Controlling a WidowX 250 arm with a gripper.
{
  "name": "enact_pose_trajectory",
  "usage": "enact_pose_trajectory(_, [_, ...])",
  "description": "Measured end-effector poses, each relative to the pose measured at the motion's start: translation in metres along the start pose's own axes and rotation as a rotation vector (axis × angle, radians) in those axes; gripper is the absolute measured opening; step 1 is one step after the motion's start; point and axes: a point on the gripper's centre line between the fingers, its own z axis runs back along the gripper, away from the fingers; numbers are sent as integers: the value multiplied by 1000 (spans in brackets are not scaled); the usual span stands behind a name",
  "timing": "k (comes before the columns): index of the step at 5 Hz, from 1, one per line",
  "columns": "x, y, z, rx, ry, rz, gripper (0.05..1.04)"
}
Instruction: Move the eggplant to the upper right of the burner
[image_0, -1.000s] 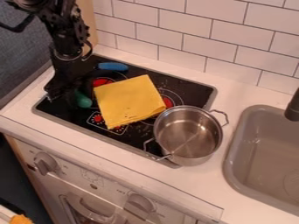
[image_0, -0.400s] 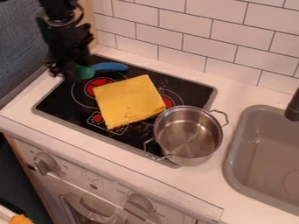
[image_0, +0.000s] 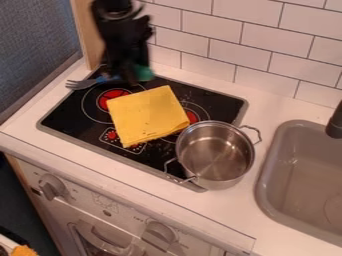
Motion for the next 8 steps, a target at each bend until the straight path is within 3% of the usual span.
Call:
enact_pose_trajectory(2, [-76, -41, -31, 8, 49, -169, 427])
enact_pose_trajectory(3, [-94, -45, -48, 28, 91, -199, 427])
enact_pose_trajectory(4, [-110, -45, -64, 62, 96, -229, 479])
enact_pose_trajectory(5, [-109, -49, -68, 87, 88, -205, 599])
enact_pose_trajectory(6, [-107, -50, -67, 90, 78, -184, 902])
enact_pose_trajectory(7, [-105, -46, -67, 112, 86, -180, 1009])
enact_pose_trajectory(8, [-97, -43, -68, 128, 94, -150, 1004])
